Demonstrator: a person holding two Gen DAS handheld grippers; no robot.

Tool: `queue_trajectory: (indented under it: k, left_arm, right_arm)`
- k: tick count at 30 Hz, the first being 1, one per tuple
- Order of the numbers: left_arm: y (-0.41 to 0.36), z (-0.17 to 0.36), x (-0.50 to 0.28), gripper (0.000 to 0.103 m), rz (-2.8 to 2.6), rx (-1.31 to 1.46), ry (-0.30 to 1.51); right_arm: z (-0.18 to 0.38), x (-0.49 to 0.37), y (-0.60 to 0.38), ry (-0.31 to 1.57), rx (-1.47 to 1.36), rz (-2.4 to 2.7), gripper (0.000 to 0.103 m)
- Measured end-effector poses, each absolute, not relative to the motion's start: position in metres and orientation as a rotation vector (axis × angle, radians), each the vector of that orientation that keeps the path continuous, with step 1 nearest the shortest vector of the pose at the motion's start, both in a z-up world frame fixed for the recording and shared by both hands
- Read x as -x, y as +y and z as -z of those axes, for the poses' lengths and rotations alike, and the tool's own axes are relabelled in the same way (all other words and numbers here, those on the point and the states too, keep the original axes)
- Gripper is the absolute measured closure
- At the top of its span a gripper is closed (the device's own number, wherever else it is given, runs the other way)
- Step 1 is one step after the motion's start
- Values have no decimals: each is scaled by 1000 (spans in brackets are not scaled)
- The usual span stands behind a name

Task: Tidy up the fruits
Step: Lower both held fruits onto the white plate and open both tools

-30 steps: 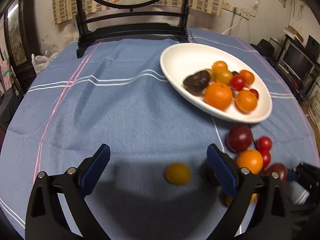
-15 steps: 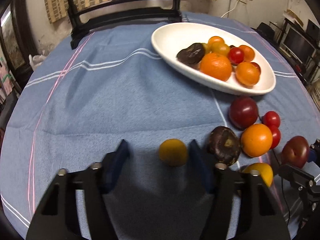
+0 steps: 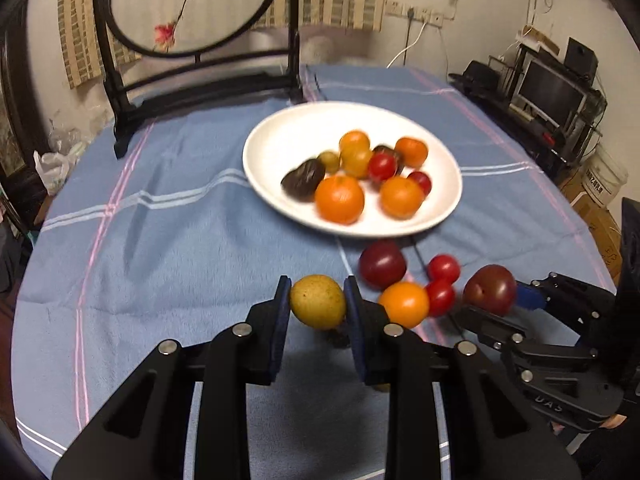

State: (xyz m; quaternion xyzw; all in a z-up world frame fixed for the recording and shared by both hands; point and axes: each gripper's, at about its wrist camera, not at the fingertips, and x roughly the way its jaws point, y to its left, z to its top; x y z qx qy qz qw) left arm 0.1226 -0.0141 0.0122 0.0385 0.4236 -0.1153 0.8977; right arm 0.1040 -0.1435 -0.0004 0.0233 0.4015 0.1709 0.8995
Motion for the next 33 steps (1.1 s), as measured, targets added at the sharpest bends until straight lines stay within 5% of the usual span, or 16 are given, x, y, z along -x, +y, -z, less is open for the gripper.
queue_trajectory:
  k: [16, 33]
  left_arm:
    - [-31, -71, -176, 77, 230, -47, 739]
    - [-31, -3, -242, 77, 121, -22, 829]
  right_arm:
    - [-67, -168, -134, 703, 103, -331, 62]
    - [-21, -218, -131, 765, -8, -326, 61]
